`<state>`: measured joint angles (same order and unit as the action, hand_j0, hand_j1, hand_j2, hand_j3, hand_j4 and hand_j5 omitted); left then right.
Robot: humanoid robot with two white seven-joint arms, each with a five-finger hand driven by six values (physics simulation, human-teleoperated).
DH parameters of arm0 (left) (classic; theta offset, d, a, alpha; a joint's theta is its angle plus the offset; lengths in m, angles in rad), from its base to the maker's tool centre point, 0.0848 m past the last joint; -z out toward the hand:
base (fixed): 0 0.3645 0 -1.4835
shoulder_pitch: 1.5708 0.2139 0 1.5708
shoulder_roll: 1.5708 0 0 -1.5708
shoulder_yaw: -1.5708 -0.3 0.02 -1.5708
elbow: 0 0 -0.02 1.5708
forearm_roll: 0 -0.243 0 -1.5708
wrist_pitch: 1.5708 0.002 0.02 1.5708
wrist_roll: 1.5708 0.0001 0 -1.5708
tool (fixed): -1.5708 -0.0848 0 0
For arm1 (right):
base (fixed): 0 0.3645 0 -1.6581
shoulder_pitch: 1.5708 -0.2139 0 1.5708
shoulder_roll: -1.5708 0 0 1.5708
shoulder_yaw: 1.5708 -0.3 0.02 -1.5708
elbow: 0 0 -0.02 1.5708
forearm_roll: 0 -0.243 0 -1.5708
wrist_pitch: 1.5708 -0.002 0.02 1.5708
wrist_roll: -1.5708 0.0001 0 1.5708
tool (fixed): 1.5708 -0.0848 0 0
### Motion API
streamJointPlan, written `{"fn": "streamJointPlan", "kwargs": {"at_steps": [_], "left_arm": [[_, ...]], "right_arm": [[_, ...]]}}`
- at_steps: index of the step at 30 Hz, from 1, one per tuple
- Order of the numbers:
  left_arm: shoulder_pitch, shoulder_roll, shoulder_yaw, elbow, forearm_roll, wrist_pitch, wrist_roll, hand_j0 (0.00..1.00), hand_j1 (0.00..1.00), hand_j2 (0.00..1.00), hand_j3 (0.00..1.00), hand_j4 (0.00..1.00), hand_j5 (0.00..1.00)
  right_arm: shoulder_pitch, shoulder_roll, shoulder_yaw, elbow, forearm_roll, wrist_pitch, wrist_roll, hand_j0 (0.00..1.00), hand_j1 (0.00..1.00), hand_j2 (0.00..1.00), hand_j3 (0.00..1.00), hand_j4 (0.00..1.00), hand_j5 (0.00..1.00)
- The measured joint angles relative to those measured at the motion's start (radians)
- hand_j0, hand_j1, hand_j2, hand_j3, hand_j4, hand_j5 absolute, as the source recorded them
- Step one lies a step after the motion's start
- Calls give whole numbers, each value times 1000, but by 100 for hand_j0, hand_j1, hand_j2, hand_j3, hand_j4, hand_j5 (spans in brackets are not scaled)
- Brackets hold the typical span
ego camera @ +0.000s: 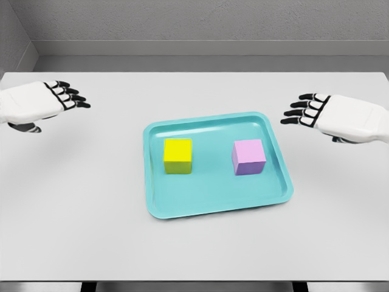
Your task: Push two cubes
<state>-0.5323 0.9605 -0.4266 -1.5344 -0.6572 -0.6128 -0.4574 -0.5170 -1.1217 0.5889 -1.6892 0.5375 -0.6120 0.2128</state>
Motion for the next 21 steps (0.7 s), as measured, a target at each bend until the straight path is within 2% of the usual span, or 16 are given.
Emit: {"fn": "streamJointPlan", "kwargs": {"at_steps": [6, 7, 9, 10, 12, 14, 17, 21], "left_arm": [[-5, 0, -26, -9, -1, 0, -1, 100, 100, 100, 100, 100, 100], [-8, -3, -32, -9, -4, 0, -1, 100, 100, 100, 100, 100, 100], [-12, -14, -46, -10, -15, 0, -2, 100, 100, 100, 100, 100, 100], [-12, -21, -52, -10, -18, 0, -2, 100, 100, 100, 100, 100, 100], [-14, -35, -61, -11, -25, 0, -2, 100, 100, 100, 100, 100, 100], [-20, -43, -72, -20, -31, 0, -4, 95, 95, 95, 95, 95, 95], [-20, -49, -89, -36, -36, 0, -13, 81, 81, 81, 81, 81, 81], [-20, -53, -108, -62, -37, 0, -30, 77, 77, 77, 77, 77, 77]], "right_arm": [[-8, -7, 8, 2, -29, 0, -1, 100, 100, 100, 100, 100, 100], [-15, -12, 7, 4, -25, 0, 9, 97, 97, 97, 97, 97, 97], [-51, 1, 4, 33, -17, 1, 86, 76, 76, 76, 76, 76, 76], [-83, 36, 3, 74, -15, 1, 161, 72, 72, 72, 72, 72, 72], [-104, 90, 2, 141, -11, 0, 276, 72, 72, 72, 72, 72, 72], [-110, 115, 1, 175, -9, -1, 335, 70, 70, 70, 70, 70, 70], [-110, 138, 8, 199, -5, -1, 375, 69, 69, 69, 69, 69, 69], [-101, 149, 12, 212, -3, -1, 392, 68, 68, 68, 68, 68, 68]]}}
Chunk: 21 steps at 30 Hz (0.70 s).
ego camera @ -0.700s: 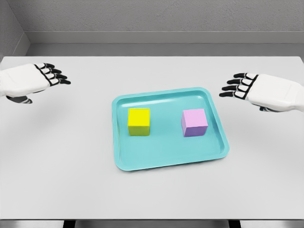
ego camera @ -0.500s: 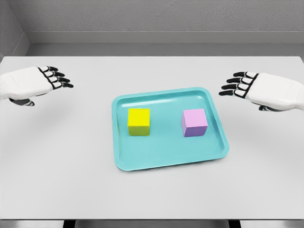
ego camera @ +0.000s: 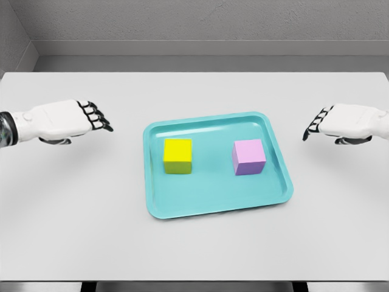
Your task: Push two cubes
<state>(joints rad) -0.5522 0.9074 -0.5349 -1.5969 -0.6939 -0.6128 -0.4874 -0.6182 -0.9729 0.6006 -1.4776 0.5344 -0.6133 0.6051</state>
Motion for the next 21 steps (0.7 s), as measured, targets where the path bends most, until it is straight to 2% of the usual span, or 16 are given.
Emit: {"fn": "streamJointPlan", "kwargs": {"at_steps": [4, 11, 21], "left_arm": [[-2, -10, -10, -20, 0, 0, -5, 77, 77, 77, 77, 77, 77], [-5, -59, -18, -28, -2, 0, -16, 77, 77, 77, 77, 77, 77], [-8, -109, -30, -43, -3, 0, -21, 74, 74, 74, 74, 74, 74]], "right_arm": [[0, 12, -4, -6, -4, 0, 4, 68, 68, 68, 68, 68, 68], [51, 15, -13, -104, -13, 0, 2, 68, 68, 68, 68, 68, 68], [74, 14, -32, -168, -13, 0, 1, 66, 66, 66, 66, 66, 66]]}}
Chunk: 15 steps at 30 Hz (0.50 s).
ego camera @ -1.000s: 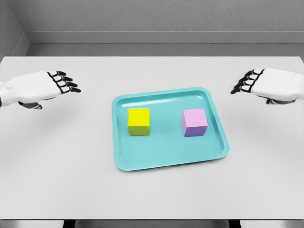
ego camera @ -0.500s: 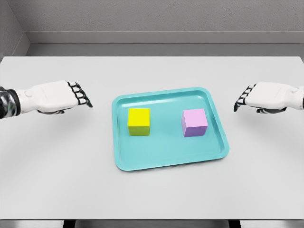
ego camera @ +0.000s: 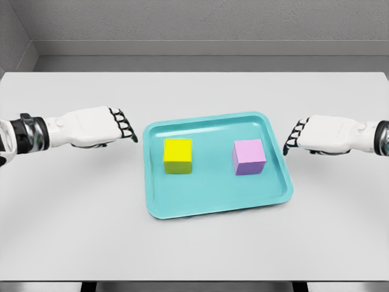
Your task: Push two cubes
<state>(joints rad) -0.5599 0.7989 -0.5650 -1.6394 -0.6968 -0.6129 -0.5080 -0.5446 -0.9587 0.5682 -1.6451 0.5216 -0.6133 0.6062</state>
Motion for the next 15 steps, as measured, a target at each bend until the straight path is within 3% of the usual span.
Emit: {"fn": "streamJointPlan", "kwargs": {"at_steps": [15], "left_arm": [[0, -31, -33, -17, -3, 0, -16, 74, 74, 74, 74, 74, 74]], "right_arm": [[18, 42, 7, -6, 24, 0, 5, 65, 65, 65, 65, 65, 65]]}}
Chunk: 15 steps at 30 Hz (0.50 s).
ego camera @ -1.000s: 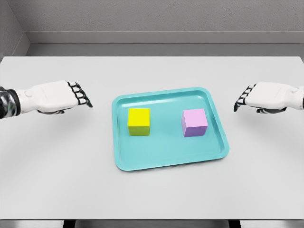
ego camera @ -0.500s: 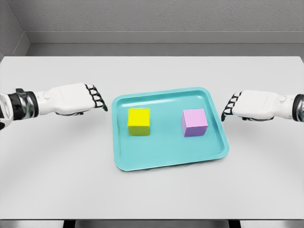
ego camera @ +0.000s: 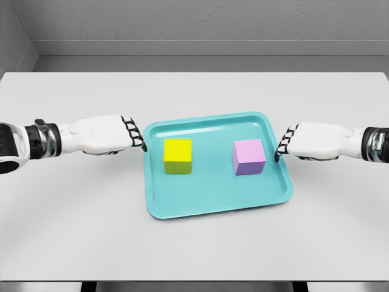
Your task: Push two cubes
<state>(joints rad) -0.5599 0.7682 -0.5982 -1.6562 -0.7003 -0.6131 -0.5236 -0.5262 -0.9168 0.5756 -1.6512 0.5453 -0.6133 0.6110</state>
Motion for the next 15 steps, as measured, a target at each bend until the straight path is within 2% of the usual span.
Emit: {"fn": "streamJointPlan", "kwargs": {"at_steps": [15], "left_arm": [[3, -62, -2, 0, -21, 0, -1, 73, 73, 73, 73, 73, 73]], "right_arm": [[6, 3, 1, -4, 10, 0, 0, 65, 65, 65, 65, 65, 65]]}}
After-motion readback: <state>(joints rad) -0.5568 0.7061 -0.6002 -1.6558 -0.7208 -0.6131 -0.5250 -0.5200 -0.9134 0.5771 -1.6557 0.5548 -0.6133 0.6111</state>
